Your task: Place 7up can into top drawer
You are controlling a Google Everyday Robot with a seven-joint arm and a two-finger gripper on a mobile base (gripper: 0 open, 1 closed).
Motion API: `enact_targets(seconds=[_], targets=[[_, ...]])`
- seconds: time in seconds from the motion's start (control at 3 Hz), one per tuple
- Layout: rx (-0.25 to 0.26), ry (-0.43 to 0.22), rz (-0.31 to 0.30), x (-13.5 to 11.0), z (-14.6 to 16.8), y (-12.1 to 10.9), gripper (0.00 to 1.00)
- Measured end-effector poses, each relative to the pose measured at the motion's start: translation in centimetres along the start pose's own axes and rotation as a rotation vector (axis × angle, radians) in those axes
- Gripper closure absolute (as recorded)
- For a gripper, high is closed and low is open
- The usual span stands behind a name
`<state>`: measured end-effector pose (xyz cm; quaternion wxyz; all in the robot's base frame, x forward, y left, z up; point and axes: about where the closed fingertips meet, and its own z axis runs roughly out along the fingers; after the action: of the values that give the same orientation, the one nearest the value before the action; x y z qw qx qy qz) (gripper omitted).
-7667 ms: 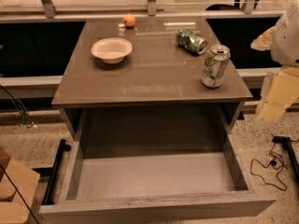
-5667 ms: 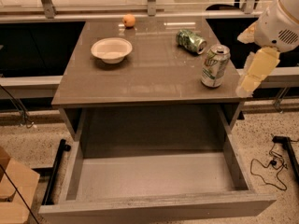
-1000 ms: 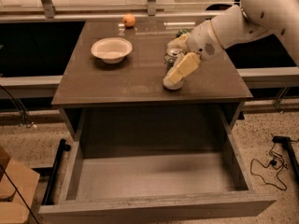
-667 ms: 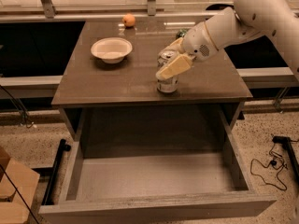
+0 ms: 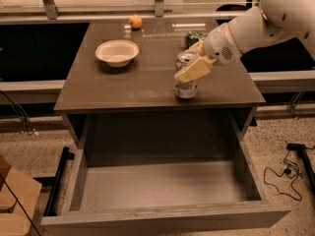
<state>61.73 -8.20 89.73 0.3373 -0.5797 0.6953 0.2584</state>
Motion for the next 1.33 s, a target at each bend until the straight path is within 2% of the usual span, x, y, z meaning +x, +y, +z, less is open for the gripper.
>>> enact_targets(seconds=[0.33, 0.67, 1.0, 1.33], targets=[[0.030, 0.012, -0.009, 0.1, -3.3, 3.0, 1.00], [0.029, 0.032, -0.026, 1.0, -5.9, 9.5, 1.00], [0.007, 0.046, -0.052, 2.7, -4.8, 14.8, 1.00], [0.001, 0.051, -0.056, 5.2, -2.6, 18.7, 1.00]])
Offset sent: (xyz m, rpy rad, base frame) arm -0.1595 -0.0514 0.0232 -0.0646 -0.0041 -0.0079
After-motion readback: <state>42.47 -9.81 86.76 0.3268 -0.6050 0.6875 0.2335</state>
